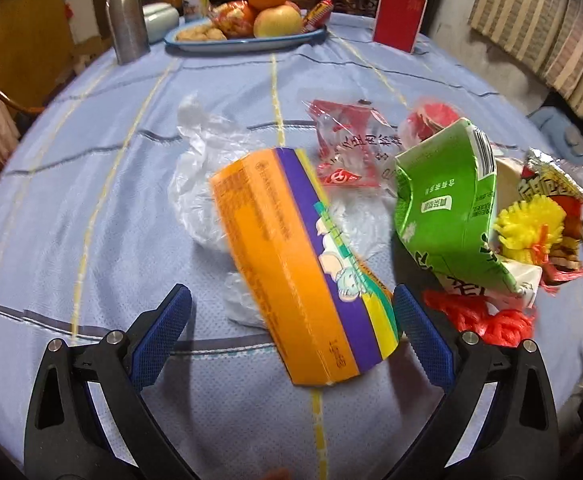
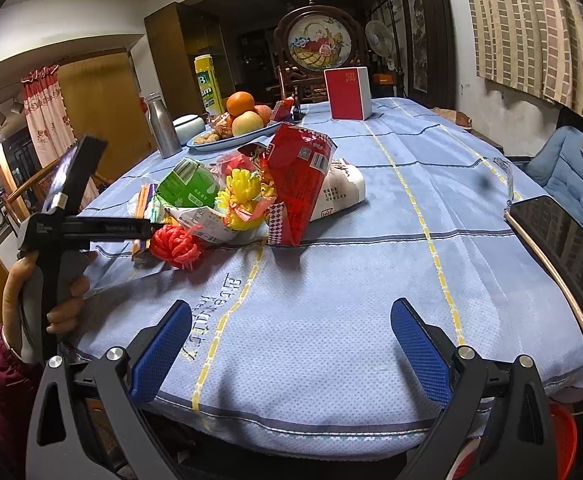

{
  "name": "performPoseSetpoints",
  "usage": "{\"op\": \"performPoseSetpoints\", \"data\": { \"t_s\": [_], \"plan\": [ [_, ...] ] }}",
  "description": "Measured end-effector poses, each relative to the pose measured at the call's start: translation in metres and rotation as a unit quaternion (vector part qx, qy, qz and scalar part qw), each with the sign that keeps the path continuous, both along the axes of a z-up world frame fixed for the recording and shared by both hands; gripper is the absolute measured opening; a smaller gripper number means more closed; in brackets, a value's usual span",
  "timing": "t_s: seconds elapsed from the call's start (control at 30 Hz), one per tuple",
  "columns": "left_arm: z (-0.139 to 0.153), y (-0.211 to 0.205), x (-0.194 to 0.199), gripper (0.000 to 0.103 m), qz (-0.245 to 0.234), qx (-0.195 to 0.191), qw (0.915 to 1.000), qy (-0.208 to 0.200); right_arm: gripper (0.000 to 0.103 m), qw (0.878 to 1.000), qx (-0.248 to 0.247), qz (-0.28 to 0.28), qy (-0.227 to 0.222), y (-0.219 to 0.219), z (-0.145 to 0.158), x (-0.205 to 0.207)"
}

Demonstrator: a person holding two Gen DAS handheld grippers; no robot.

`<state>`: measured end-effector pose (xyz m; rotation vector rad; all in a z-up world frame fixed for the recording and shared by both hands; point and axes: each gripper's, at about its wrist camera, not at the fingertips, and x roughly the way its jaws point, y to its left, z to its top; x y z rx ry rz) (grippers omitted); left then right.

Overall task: Collect trash
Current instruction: 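Reach the right tool to the red chip bag and close on it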

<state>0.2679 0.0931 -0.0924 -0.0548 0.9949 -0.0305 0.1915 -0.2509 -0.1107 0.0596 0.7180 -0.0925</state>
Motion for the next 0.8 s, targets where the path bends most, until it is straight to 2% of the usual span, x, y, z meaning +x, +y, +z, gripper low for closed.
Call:
{"op": "performPoseSetpoints", "data": {
  "t_s": [0.1,0.3,0.5,0.57,0.7,0.73,0.8],
  "plan": [
    [-0.004,0.01,0.0,0.097,-0.002,-0.025,0.9997,0.002,0.097,1.0,0.003,0.002,0.002,-0.002,0.001,0.006],
    [-0.006,0.005,-0.001,0.098,-0.019,-0.009,0.9998,-0.001,0.097,1.0,0.009,0.009,-0.005,-0.006,0.015,0.036],
    [-0.005,0.004,0.0,0.097,-0.031,-0.009,0.9995,0.003,0.097,0.998,0.055,-0.003,0.02,-0.021,0.006,0.086],
    [-0.005,0.005,0.0,0.097,-0.029,-0.015,0.9995,0.001,0.092,0.997,0.069,-0.01,0.019,-0.026,0.005,0.094],
    [-0.005,0.004,-0.001,0.097,-0.027,-0.016,0.9995,0.0,0.088,0.997,0.078,-0.02,0.009,-0.03,0.008,0.109],
    [-0.005,0.003,0.0,0.097,-0.026,-0.013,0.9996,0.0,0.084,0.997,0.076,-0.019,0.014,-0.03,0.006,0.112],
    [-0.005,0.002,0.0,0.097,-0.026,-0.011,0.9996,0.0,0.064,0.997,0.071,-0.018,0.03,-0.03,-0.001,0.118]
  ]
}}
